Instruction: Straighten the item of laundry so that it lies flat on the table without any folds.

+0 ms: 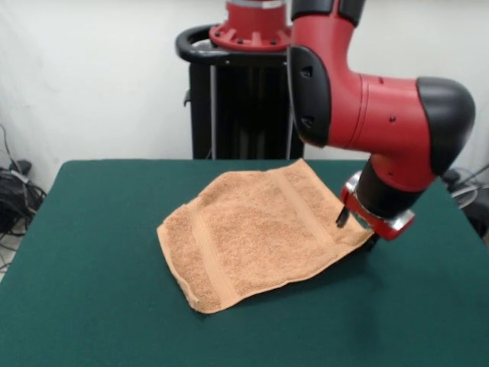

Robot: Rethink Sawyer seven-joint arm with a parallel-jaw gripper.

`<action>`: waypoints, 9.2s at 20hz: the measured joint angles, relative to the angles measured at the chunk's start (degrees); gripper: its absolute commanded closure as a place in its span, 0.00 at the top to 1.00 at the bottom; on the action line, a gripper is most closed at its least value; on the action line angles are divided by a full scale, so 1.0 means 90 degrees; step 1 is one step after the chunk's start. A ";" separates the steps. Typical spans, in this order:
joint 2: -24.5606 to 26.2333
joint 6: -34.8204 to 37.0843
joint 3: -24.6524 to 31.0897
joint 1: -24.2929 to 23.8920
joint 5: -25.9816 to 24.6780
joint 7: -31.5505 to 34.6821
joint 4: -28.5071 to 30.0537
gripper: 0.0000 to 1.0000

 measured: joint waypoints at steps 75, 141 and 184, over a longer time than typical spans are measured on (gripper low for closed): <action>0.3169 0.4345 -0.2198 0.1403 -0.0309 0.1666 -0.4988 0.00; 0.5528 0.7524 -0.3851 0.0326 -0.0031 0.6825 -0.9916 0.00; 0.5646 0.6971 -0.9169 -0.0739 0.6357 0.7581 -0.8341 0.00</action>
